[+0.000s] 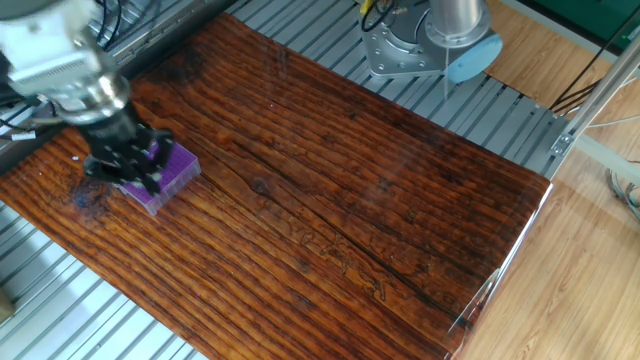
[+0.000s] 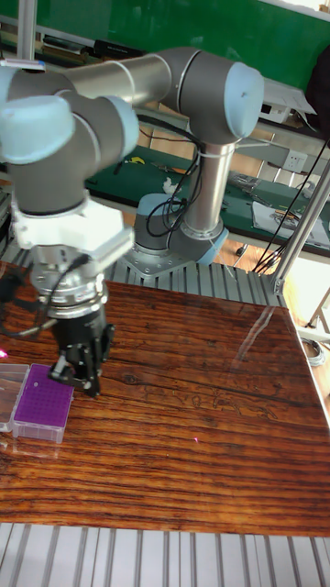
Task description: Insert a small pipette tip into the holder for small pipette tips
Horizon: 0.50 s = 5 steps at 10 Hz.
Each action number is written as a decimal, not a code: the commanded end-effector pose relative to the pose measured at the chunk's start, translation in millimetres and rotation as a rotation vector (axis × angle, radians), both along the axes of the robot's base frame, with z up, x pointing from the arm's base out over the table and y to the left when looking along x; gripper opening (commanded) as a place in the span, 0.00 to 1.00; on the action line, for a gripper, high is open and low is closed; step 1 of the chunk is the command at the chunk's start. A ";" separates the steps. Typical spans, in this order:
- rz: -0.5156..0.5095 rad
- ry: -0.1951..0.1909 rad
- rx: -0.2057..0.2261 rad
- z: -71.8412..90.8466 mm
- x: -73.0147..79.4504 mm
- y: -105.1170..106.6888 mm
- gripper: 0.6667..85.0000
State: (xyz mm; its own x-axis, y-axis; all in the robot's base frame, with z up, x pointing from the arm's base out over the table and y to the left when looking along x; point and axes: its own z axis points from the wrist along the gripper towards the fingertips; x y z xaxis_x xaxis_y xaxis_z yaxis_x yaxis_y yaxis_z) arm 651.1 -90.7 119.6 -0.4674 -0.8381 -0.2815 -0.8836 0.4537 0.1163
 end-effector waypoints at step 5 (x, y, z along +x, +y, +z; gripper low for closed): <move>0.014 0.040 0.025 -9.6 -19.7 -57.8 0.00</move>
